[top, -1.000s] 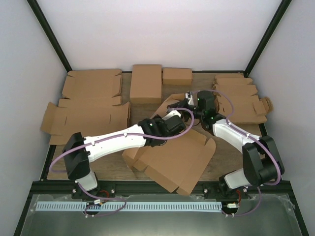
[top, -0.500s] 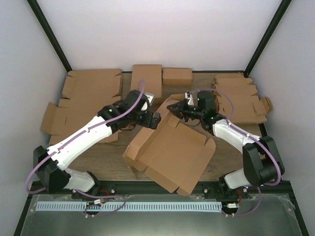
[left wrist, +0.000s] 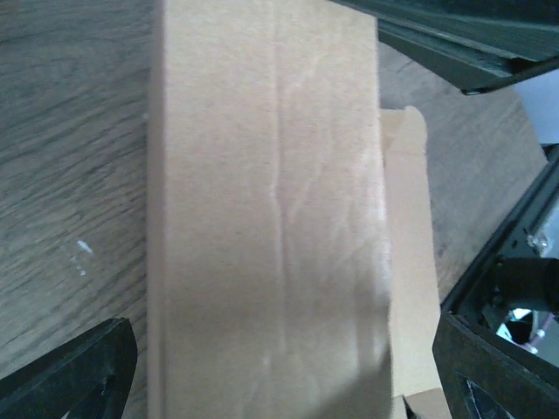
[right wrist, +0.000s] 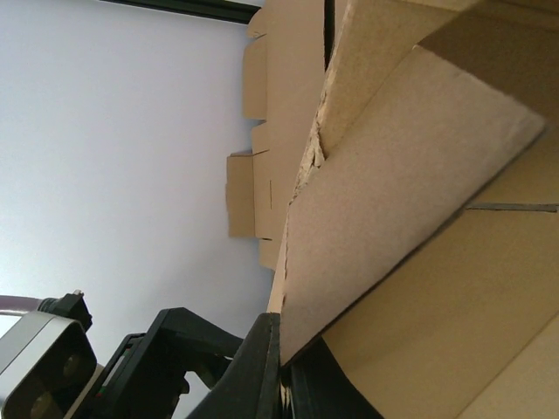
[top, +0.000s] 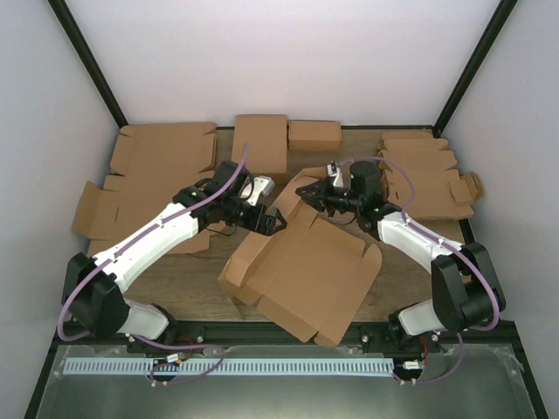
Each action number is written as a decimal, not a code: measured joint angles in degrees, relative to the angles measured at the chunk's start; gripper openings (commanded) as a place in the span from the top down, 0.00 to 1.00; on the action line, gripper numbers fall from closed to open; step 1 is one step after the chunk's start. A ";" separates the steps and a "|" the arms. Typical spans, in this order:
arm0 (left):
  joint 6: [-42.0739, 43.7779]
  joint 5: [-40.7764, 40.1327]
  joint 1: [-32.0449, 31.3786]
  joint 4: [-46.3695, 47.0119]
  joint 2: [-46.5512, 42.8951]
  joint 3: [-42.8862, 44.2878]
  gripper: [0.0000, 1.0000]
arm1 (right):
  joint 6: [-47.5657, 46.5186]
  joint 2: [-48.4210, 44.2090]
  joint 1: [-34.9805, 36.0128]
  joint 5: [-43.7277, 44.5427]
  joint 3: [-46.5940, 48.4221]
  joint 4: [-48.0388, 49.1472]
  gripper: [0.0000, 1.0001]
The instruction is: Fold the paper box
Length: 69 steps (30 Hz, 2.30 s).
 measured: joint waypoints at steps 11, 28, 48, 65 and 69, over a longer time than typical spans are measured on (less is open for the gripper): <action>2.29 3.28 0.09 0.68 2.95 0.04 0.24 | -1.03 0.00 0.00 0.00 0.00 -0.37 0.86; 3.28 2.12 -0.04 -0.48 3.26 0.07 0.28 | -20.15 -8.17 -1.84 5.22 -4.66 -11.04 0.44; 4.63 1.95 -0.07 -2.19 2.60 0.57 0.31 | -29.70 -0.46 -12.85 9.66 -16.48 -15.56 0.99; 7.93 1.11 -2.82 -3.19 1.49 0.57 0.32 | -33.73 8.09 -13.42 6.34 -12.72 -10.38 0.65; 8.41 0.07 -3.19 -3.74 1.49 0.57 0.32 | -36.41 5.70 -13.44 6.60 -12.90 -5.46 0.62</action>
